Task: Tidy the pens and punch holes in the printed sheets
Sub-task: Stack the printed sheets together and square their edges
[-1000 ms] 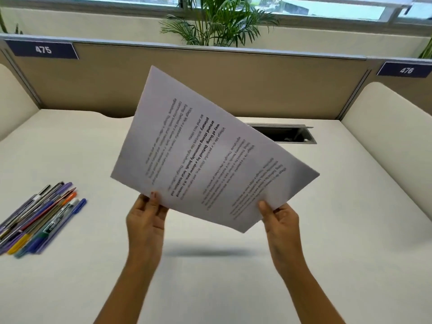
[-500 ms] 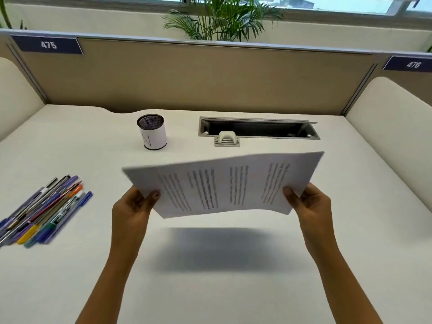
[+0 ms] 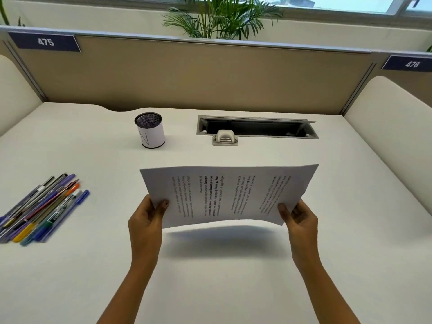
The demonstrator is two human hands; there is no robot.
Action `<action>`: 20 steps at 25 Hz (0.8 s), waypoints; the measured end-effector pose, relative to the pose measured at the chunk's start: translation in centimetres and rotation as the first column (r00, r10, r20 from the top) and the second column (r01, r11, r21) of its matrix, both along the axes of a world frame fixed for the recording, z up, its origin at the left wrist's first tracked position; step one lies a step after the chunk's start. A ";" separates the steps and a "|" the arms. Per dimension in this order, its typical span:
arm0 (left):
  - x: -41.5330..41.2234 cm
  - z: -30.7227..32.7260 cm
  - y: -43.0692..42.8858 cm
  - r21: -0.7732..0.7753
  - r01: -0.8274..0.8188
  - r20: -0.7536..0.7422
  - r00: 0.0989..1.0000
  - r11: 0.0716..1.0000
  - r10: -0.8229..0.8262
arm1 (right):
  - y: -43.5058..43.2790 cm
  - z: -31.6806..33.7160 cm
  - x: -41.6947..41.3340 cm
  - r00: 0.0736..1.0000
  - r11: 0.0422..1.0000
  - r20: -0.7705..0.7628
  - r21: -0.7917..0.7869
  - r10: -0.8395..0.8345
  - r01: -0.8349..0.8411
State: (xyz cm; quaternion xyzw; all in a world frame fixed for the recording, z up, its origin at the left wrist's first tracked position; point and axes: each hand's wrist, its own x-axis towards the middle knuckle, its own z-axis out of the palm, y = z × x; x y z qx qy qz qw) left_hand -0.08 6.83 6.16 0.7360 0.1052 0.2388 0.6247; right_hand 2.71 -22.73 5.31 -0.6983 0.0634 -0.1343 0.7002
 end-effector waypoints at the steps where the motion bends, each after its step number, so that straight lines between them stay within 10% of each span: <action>1: 0.0 -0.2 -0.1 0.003 -0.005 -0.009 1.000 1.000 0.005 | 0.1 -0.3 0.0 1.000 1.000 -0.013 -0.014 -0.003 0.003; 10: 0.4 -0.3 -0.7 0.038 -0.104 -0.033 0.994 0.994 0.106 | -0.8 -0.5 0.8 0.997 0.996 -0.071 -0.084 -0.027 0.021; 16: 0.8 0.1 -3.7 -0.217 -0.215 -0.124 0.974 0.952 0.191 | 2.3 0.6 -0.1 0.978 0.863 -0.203 0.500 0.042 0.067; 20: 0.5 -0.1 -7.1 -0.467 -0.235 -0.227 0.964 0.853 0.141 | 6.1 1.4 -0.7 0.972 0.854 -0.132 0.510 0.195 -0.102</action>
